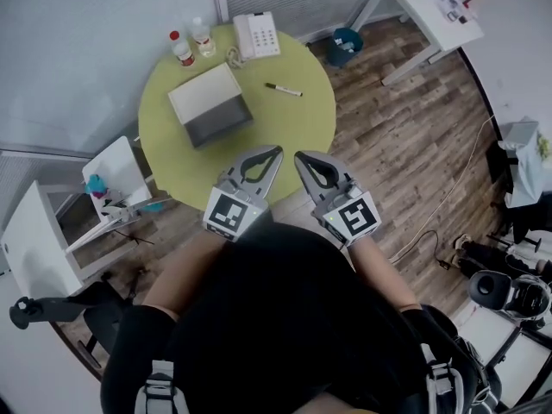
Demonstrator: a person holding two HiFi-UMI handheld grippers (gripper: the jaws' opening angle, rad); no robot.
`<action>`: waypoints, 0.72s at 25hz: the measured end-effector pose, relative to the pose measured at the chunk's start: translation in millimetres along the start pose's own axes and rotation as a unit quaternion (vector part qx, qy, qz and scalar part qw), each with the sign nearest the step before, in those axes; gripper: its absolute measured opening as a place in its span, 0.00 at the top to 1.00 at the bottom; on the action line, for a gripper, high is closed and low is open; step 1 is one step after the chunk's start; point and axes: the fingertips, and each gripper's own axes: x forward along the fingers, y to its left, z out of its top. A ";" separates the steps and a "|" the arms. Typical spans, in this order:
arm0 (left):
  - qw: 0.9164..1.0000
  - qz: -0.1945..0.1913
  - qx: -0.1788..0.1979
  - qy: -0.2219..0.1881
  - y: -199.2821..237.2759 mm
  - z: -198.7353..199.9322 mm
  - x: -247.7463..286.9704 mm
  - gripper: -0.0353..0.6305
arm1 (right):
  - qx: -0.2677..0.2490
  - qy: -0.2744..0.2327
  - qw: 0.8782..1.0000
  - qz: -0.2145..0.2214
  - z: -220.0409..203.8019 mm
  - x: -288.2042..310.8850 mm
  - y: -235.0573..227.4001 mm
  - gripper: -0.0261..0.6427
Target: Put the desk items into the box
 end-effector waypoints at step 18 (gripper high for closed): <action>0.994 0.104 -0.011 -0.014 102.0 -14.3 57.1 0.94 | -0.001 0.034 0.994 0.103 -17.7 100.6 -87.3 0.94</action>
